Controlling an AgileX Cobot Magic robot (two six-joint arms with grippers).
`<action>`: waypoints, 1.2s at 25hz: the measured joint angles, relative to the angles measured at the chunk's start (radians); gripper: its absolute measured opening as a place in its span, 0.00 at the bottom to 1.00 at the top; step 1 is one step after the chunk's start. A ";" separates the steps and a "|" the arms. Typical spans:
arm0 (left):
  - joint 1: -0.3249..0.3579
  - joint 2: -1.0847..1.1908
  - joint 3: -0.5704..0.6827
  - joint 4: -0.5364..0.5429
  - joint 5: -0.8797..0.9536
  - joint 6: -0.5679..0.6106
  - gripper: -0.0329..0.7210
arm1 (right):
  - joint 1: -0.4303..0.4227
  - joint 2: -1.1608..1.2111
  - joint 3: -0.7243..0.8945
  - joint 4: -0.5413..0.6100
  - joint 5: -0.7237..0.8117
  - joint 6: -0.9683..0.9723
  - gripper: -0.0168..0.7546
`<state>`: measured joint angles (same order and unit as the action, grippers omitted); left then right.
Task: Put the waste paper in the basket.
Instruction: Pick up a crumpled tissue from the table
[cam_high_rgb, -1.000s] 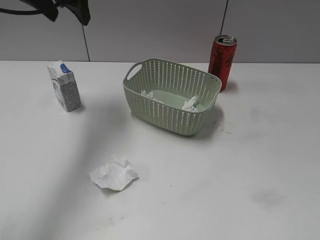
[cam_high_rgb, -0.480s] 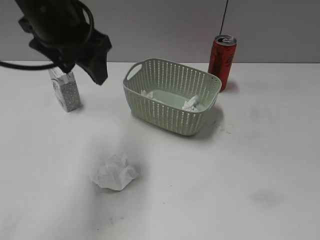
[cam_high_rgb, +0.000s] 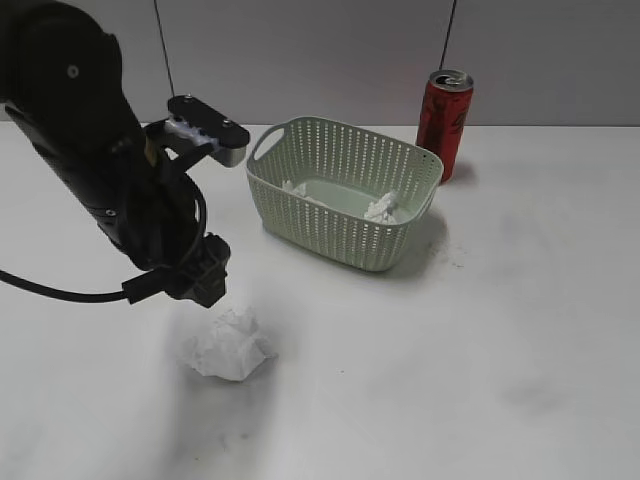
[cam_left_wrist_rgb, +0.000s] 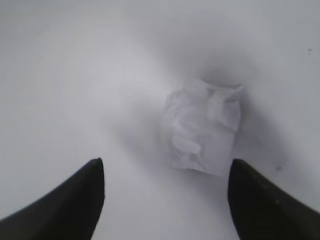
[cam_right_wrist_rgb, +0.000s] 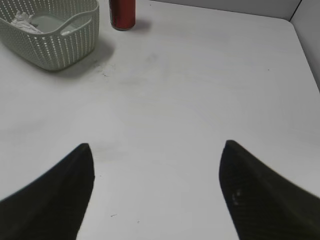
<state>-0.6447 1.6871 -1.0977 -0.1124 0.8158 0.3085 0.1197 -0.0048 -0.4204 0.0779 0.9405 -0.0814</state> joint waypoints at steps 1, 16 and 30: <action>0.000 0.006 0.005 -0.003 -0.022 0.012 0.82 | 0.000 0.000 0.000 0.000 0.000 0.000 0.78; 0.000 0.201 0.007 -0.157 -0.078 0.199 0.88 | 0.000 0.000 0.000 0.000 0.000 0.000 0.78; 0.000 0.287 0.006 -0.148 -0.103 0.200 0.80 | 0.000 0.000 0.000 0.000 0.000 0.000 0.78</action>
<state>-0.6447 1.9740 -1.0918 -0.2603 0.7129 0.5082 0.1197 -0.0048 -0.4204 0.0779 0.9405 -0.0814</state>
